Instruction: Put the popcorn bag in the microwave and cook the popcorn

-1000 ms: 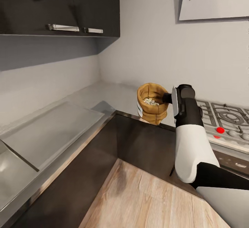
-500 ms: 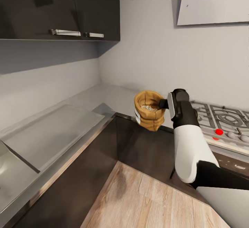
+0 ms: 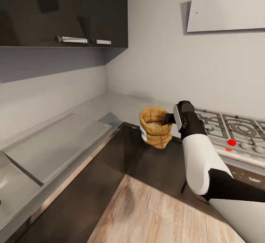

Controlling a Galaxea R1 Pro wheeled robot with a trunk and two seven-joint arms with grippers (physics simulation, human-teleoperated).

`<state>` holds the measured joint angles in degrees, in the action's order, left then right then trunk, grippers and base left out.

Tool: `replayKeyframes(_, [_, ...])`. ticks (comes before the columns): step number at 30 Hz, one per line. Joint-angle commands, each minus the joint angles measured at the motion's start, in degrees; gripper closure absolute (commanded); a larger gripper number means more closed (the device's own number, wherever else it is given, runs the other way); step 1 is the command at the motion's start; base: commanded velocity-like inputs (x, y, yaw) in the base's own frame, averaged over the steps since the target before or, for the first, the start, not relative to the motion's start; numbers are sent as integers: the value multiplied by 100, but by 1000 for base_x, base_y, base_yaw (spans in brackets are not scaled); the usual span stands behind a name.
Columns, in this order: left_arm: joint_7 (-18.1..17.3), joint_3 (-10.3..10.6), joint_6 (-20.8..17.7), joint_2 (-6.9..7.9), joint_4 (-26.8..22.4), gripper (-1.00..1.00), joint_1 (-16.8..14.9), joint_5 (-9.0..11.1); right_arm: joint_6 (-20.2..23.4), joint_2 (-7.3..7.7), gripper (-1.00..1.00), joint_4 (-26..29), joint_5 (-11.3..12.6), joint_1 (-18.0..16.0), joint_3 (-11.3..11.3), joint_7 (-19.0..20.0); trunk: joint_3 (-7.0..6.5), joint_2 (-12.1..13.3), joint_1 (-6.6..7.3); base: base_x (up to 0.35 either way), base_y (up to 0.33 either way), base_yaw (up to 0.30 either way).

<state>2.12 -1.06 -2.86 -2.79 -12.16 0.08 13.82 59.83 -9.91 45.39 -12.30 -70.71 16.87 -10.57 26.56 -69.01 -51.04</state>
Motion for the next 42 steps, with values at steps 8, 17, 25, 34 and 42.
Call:
replayKeyframes(8, [16, -9, -30, -2, -15, -100, 1, 34, 17, -8, 100, -215, 17, 1, 44, 44, -67, -3, -1, 0, 0, 0])
replayKeyframes(17, [17, -9, -30, -2, -15, -100, 1, 35, 17, -8, 100, -215, 17, 0, 45, 38, -150, -3, -1, 0, 0, 0])
replayKeyframes(25, [17, -9, -30, -2, -15, -100, 1, 34, 17, -8, 100, -215, 11, -2, 45, 38, -224, -3, -1, 0, 0, 0])
replayKeyframes(34, [17, -9, -30, -2, -15, -100, 1, 34, 17, -8, 100, -215, 1, 0, 48, -19, -259, -3, -1, 0, 0, 0])
replayKeyframes(42, [15, -9, -30, -2, -15, -100, 1, 34, 17, -8, 100, -215, 4, 2, 54, 10, -259, -3, -1, 0, 0, 0])
